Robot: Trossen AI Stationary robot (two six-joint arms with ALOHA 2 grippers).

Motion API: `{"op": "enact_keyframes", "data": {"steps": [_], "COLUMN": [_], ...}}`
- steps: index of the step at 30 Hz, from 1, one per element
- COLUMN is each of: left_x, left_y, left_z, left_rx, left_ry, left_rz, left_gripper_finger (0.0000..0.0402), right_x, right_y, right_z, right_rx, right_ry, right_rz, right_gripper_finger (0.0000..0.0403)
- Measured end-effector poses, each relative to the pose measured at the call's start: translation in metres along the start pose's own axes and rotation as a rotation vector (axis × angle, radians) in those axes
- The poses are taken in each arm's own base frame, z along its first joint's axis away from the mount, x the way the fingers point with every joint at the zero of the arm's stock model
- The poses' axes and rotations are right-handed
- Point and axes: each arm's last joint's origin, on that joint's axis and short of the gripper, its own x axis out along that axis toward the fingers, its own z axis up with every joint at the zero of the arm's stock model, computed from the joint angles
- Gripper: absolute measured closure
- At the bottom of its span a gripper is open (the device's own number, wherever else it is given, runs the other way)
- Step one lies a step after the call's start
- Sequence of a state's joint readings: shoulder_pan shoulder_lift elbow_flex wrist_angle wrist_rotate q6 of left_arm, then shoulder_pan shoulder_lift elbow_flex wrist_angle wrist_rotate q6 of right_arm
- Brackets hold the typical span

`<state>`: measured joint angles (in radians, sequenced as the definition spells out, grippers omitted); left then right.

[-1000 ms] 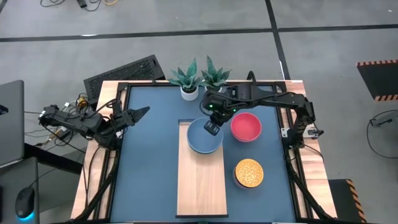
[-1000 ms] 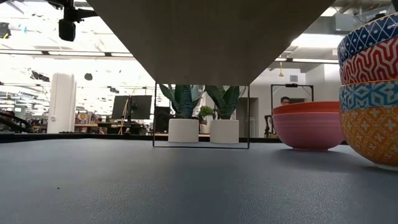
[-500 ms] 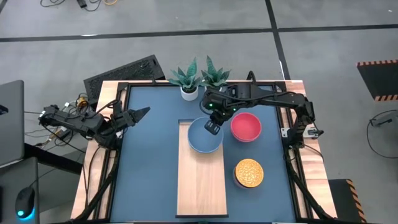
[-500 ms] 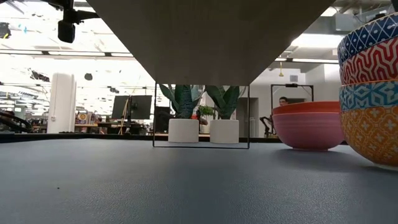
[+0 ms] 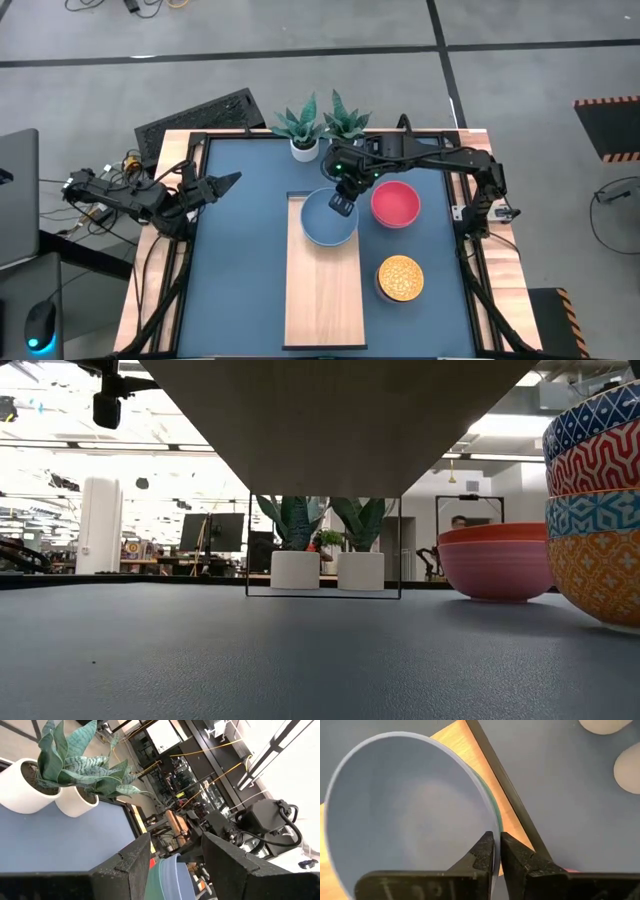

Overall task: Place and stack bowls onto a shelf
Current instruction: Stack the blue bowl on top of the green bowl on the shelf, then stack the orange bowl on top of the blue bowl on the shelf

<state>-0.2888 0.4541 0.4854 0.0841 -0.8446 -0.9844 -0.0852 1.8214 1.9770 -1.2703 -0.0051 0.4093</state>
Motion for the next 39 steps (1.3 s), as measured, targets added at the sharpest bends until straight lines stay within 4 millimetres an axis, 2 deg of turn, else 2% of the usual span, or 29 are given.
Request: {"op": "enact_keyframes", "data": {"steps": [11,17,20,23,25,28,31,34,39], "left_x": [0.000,0.000,0.000,0.000,0.000,0.000,0.000,0.000,0.000], "left_y": [0.000,0.000,0.000,0.001,0.001,0.002,0.002,0.002,0.003], "left_z": [0.000,0.000,0.000,0.000,-0.001,-0.001,-0.001,-0.002,-0.002], "left_rx": [0.000,0.000,0.001,0.007,0.013,0.015,0.016,0.020,0.021], "left_ry": [0.000,0.000,0.001,0.004,0.007,0.010,0.012,0.022,0.025], "left_rz": [0.000,0.000,0.001,0.005,0.010,0.015,0.014,0.014,0.018], "left_gripper_finger": [0.0236,0.0236,0.0236,0.0236,0.0236,0.0236,0.0236,0.0236,0.0236], "right_x": [-0.001,-0.030,-0.042,-0.045,-0.045,-0.036,-0.035,-0.037,-0.023], "right_y": [-0.010,-0.014,-0.014,-0.011,-0.013,-0.014,-0.023,-0.038,-0.068], "right_z": [0.008,0.019,0.016,0.003,-0.008,-0.016,-0.029,-0.052,-0.093], "right_rx": [0.015,0.034,0.018,-0.015,-0.023,0.010,0.053,0.126,0.312], "right_ry": [-0.038,-0.134,-0.123,-0.025,0.050,0.061,0.103,0.132,0.176], "right_rz": [0.004,0.033,0.029,-0.043,-0.160,-0.278,-0.294,-0.338,-0.398], "right_gripper_finger": [0.0239,0.0224,0.0228,0.0232,0.0233,0.0233,0.0233,0.0233,0.0233]}}
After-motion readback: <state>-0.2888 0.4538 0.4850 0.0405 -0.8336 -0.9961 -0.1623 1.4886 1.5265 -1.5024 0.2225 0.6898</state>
